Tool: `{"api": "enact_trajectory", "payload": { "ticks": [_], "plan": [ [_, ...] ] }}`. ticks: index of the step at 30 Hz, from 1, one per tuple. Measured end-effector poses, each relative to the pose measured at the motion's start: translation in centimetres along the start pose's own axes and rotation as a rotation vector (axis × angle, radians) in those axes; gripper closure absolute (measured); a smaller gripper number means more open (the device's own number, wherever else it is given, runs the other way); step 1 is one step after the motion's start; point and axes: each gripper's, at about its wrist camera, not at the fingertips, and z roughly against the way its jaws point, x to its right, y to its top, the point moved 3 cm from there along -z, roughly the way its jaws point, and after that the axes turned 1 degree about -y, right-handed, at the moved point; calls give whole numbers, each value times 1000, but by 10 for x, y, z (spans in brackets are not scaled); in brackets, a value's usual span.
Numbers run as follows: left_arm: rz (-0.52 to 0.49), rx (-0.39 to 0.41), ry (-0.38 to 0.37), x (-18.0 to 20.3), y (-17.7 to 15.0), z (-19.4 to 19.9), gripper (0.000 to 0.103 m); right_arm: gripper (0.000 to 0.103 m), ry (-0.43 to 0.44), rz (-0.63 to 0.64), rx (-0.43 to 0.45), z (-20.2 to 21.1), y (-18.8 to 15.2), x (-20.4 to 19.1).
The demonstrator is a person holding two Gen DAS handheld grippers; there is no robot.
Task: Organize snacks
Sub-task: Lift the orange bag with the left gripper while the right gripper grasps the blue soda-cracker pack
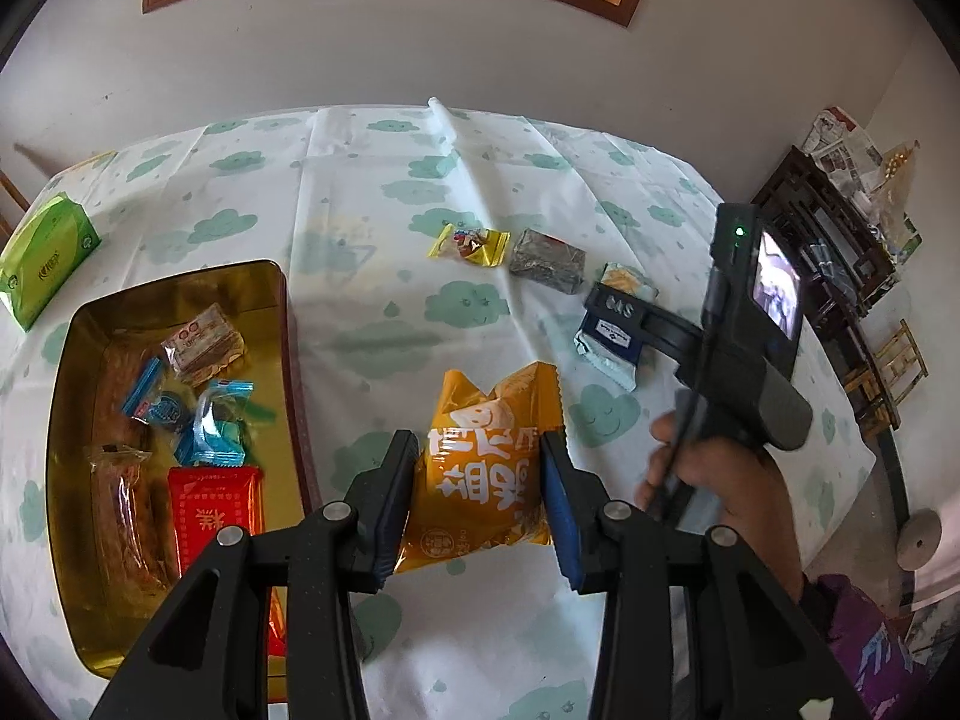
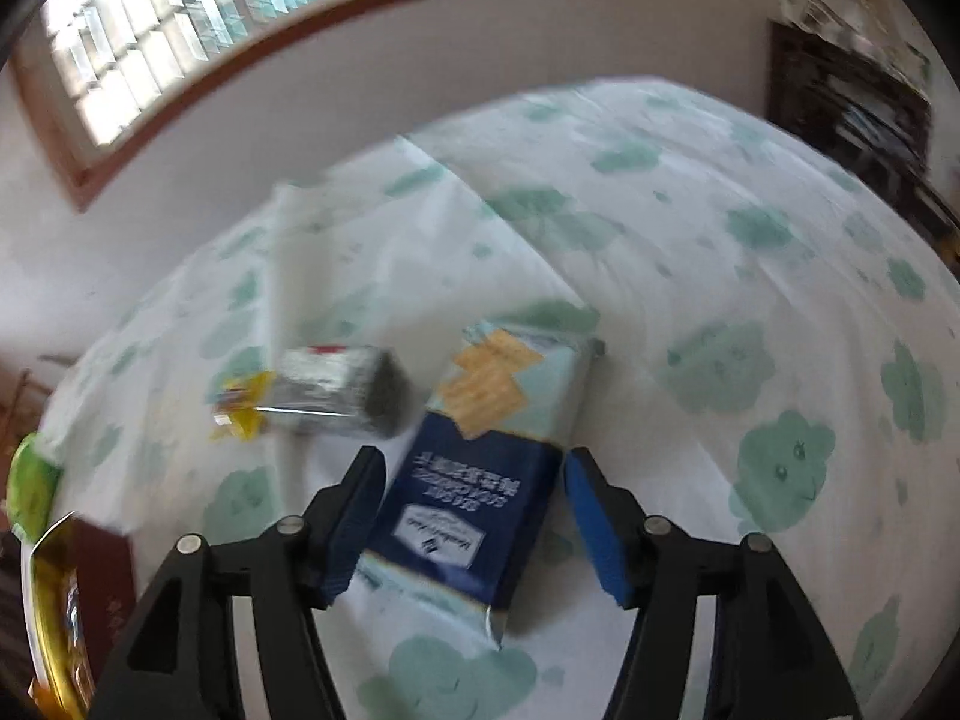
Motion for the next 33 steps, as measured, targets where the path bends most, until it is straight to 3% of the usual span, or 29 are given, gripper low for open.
{"api": "enact_trajectory", "payload": {
  "ticks": [8, 10, 15, 25, 33],
  "plan": [
    [-1, 14, 0, -3, -1, 5, 66, 35, -98, 87, 51, -9, -2, -19],
    [-1, 20, 1, -3, -2, 6, 66, 42, -105, 122, 69, -8, -6, -18],
    [-5, 28, 8, -2, -3, 10, 66, 49, -68, 155, 77, -2, -7, -11],
    [-3, 59, 23, -3, -7, 25, 65, 50, 22, 182, 59, 17, -18, 5],
    [27, 93, 48, -19, -13, 45, 65, 50, 70, 196, 93, 53, -31, 37]
  ]
}}
